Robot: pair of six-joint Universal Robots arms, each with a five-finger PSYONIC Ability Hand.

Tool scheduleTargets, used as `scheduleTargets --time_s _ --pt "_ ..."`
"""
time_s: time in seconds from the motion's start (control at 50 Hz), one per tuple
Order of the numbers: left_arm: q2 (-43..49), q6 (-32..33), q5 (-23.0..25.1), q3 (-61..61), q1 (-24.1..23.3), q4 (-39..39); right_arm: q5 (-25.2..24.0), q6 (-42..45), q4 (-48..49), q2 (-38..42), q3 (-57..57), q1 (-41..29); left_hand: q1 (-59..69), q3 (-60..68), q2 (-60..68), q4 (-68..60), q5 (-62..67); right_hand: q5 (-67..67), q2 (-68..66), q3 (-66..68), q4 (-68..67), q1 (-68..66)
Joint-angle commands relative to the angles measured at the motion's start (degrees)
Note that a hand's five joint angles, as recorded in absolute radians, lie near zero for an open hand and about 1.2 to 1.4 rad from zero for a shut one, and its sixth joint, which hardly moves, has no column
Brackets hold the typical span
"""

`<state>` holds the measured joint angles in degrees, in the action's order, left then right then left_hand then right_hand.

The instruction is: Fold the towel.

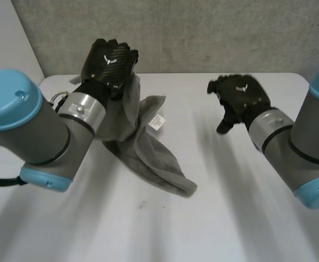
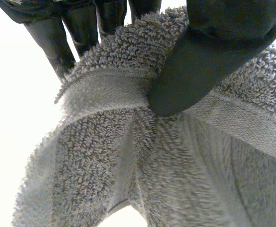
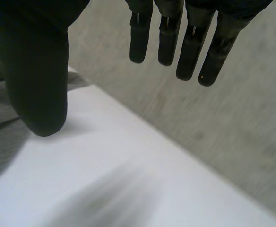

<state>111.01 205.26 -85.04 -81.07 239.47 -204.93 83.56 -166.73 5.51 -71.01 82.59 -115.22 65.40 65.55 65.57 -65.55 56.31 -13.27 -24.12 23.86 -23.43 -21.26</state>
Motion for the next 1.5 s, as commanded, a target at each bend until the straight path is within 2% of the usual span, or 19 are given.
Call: scheduleTargets --time_s 0.02,0.24,0.58,0.62,0.66,0.68,0.7,0.72,0.76,0.88,0.94,0.98,1.06,1.1,1.12,1.16,1.26,1.38,1.5 --pt "-5.7 0.1 0.1 -7.2 -0.7 0.0 -3.7 -13.5 -5.6 3.8 -1.4 0.8 8.1 7.9 7.9 -7.9 7.2 10.5 11.3 -11.1 10.6 8.5" --pt "-18.1 -0.1 0.0 -14.3 -2.6 0.1 -7.6 -28.3 -6.0 13.2 -10.5 -1.3 5.4 5.2 5.2 -5.2 4.5 13.3 14.1 -13.9 13.4 11.3" --pt "-27.3 -0.2 -0.2 -11.4 -5.8 0.1 -6.7 -29.8 -5.7 24.9 -15.4 -12.9 5.9 5.7 5.7 -5.7 5.0 13.3 14.1 -13.9 13.4 11.3" --pt "-27.3 -0.3 -0.3 -11.0 -5.8 0.0 -6.1 -29.8 -5.6 25.7 -15.6 -13.2 5.9 5.7 5.7 -5.7 5.0 10.2 11.0 -10.8 10.3 8.1" --pt "-27.4 -0.3 -0.4 -10.6 -5.8 0.0 -4.5 -29.5 -5.6 27.0 -16.5 -13.3 5.9 5.7 5.7 -5.7 5.0 -11.4 -10.6 10.8 -11.2 -13.4" --pt "-27.4 -0.4 -0.5 -10.3 -5.8 0.0 -4.5 -29.5 -5.6 27.0 -16.5 -13.3 5.9 5.7 5.7 -5.7 5.0 -11.5 -10.7 10.9 -11.4 -13.6" --pt "-27.6 -0.6 -0.6 -10.1 -5.7 0.0 -3.4 -29.2 -5.6 27.2 -16.8 -13.3 5.9 5.7 5.7 -5.7 5.0 -26.7 -25.8 26.1 -26.5 -28.7" --pt "-27.6 -0.6 -0.6 -10.1 -5.7 0.0 -3.4 -29.2 -5.6 27.2 -16.8 -13.3 5.9 5.7 5.7 -5.7 5.0 -26.8 -26.0 26.3 -26.7 -28.9" --pt "-28.1 -1.7 -0.7 -9.8 -5.6 -0.2 -1.5 -27.5 -5.0 27.3 -17.4 -13.3 5.9 5.7 5.7 -5.7 5.0 -56.0 -55.1 55.4 -55.8 -58.0" --pt "-28.5 -5.0 -0.7 -9.9 -4.2 -0.5 1.1 -25.0 -3.9 24.9 -17.2 -12.6 5.9 5.7 5.7 -5.7 5.0 -56.7 -55.9 56.1 -56.6 -58.7" --pt "-28.2 -6.4 -0.3 -10.5 -1.6 -0.5 2.7 -21.4 -3.3 18.6 -16.1 -12.4 5.7 5.6 5.5 -5.6 4.8 -56.7 -55.9 56.1 -56.6 -58.7" --pt "-27.6 -7.0 -0.2 -10.9 0.0 -0.4 3.7 -15.1 -2.0 11.8 -13.8 -9.8 5.7 5.6 5.5 -5.6 4.8 -56.7 -55.9 56.1 -56.6 -58.7" --pt "-24.4 -7.4 0.0 -12.6 3.9 -0.6 3.3 -6.9 -1.2 6.3 -11.3 -7.0 5.4 5.2 5.2 -5.2 4.5 -56.7 -55.9 56.1 -56.6 -58.7" --pt "-19.1 -7.3 -0.1 -13.7 5.0 -0.6 3.6 2.7 -2.5 2.4 -9.4 -6.2 5.4 5.2 5.2 -5.2 4.5 -56.7 -55.9 56.1 -56.6 -58.7" --pt "-19.1 -7.3 -0.1 -13.7 5.0 -0.6 3.6 2.7 -2.5 2.4 -9.4 -6.2 5.4 5.2 5.2 -5.2 4.5 -56.7 -55.9 56.1 -56.6 -58.7" --pt "-17.0 -7.5 -0.3 -13.8 5.1 -0.1 4.1 11.2 -5.1 0.3 -7.5 -5.9 5.4 5.2 5.2 -5.2 4.5 -56.7 -55.9 56.1 -56.6 -58.7" --pt "-10.6 -7.7 -0.3 -18.3 7.6 0.4 4.3 19.0 -12.3 -0.8 -5.2 -5.3 5.2 5.1 5.0 -5.1 4.3 -56.7 -55.9 56.1 -56.6 -58.7" --pt "-10.2 -8.1 -0.1 -22.7 7.9 0.3 4.3 19.6 -18.3 -2.1 -4.9 -4.6 4.2 4.0 4.0 -4.0 3.3 -56.7 -55.9 56.1 -56.6 -58.7" --pt "-7.2 -12.0 0.2 -24.5 8.0 -0.2 3.9 19.0 -19.5 -1.9 -5.8 -2.7 -11.4 -11.6 -11.6 11.6 -12.4 -56.7 -55.9 56.1 -56.6 -58.7"
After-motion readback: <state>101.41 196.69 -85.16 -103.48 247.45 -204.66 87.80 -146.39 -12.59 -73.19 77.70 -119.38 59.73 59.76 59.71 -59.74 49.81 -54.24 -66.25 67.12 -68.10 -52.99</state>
